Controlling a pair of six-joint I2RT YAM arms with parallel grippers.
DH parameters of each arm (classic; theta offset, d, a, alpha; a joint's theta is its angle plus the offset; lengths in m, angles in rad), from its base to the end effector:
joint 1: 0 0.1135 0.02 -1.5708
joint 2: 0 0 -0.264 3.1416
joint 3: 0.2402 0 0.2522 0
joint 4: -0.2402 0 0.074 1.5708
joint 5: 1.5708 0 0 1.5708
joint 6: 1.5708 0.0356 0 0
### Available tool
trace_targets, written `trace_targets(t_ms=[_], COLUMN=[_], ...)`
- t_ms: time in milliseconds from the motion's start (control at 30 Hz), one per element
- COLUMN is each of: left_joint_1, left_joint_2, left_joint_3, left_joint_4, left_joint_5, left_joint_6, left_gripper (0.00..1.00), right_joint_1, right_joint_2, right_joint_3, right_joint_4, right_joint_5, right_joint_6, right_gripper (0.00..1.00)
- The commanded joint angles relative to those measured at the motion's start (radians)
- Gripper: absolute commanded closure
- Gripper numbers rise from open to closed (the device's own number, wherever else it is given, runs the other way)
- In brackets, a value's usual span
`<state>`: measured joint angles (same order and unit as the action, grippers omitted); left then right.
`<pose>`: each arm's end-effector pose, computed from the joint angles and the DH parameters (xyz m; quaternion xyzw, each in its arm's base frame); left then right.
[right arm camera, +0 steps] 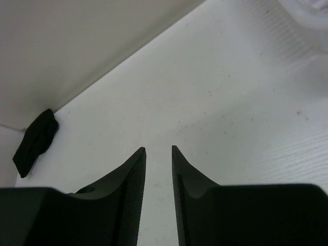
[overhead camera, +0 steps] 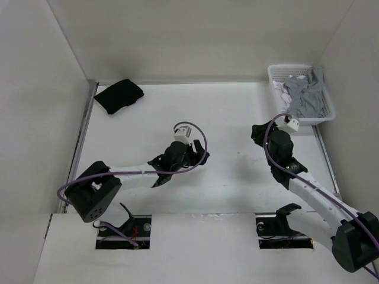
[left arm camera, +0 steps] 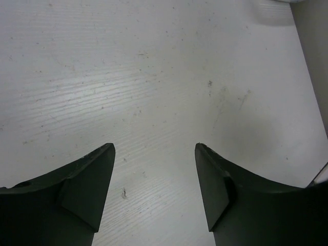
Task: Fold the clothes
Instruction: Grab the tank top from the pile
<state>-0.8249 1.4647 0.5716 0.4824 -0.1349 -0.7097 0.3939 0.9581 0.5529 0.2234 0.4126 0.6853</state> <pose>0.2021 -0.2116 0.1792 0.0112 0.8353 -0.3390 0.4327 0.2103 0.0719 0.2688 0.2389 0.7251 0.1868 0.6183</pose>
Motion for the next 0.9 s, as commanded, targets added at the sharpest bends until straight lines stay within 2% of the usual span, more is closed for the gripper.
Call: trace_targets(t_ms=[0,233,267,300,367,400,533,667,767,867], left_joint_1=[0.003,0.008,0.011,0.011,0.01,0.011,0.017,0.027,0.039,0.053], left_joint_2=[-0.058,-0.012,-0.012,-0.015,-0.017,-0.012,-0.006,0.006,0.011,0.005], left_joint_3=[-0.006,0.008,0.007,0.005,-0.001,-0.006,-0.029,-0.036,-0.039,-0.047], left_joint_4=[0.044,0.042,0.044,0.045,0.062,0.074,0.119,0.143,0.145,0.157], left_joint_5=[-0.003,0.012,0.012,0.012,0.001,0.001,0.001,0.012,0.012,0.012], left_joint_6=[0.019,0.013,0.012,0.01,0.015,0.015,0.009,0.006,0.004,0.004], left_gripper=[0.36,0.36,0.37,0.37,0.37,0.37,0.39,0.39,0.39,0.39], right_joint_1=[0.012,-0.046,-0.063,-0.103,-0.173,-0.235,-0.433,-0.552,-0.64,-0.698], right_joint_2=[-0.036,-0.058,-0.041,-0.01,0.043,0.094,0.359,0.625,0.835,0.982], right_joint_3=[-0.033,0.004,0.022,0.06,0.123,0.175,0.397,0.637,0.861,1.036], right_joint_4=[-0.004,-0.015,-0.015,-0.022,-0.041,-0.061,-0.099,-0.128,-0.212,-0.31], right_joint_5=[0.022,0.003,-0.003,-0.005,-0.008,-0.014,-0.057,-0.02,0.005,-0.008], right_joint_6=[0.002,-0.021,-0.032,-0.062,-0.076,-0.079,-0.073,-0.079,-0.098,-0.125], right_gripper=[0.65,0.64,0.69,0.81,0.95,1.0,1.0,0.9,0.68,0.55])
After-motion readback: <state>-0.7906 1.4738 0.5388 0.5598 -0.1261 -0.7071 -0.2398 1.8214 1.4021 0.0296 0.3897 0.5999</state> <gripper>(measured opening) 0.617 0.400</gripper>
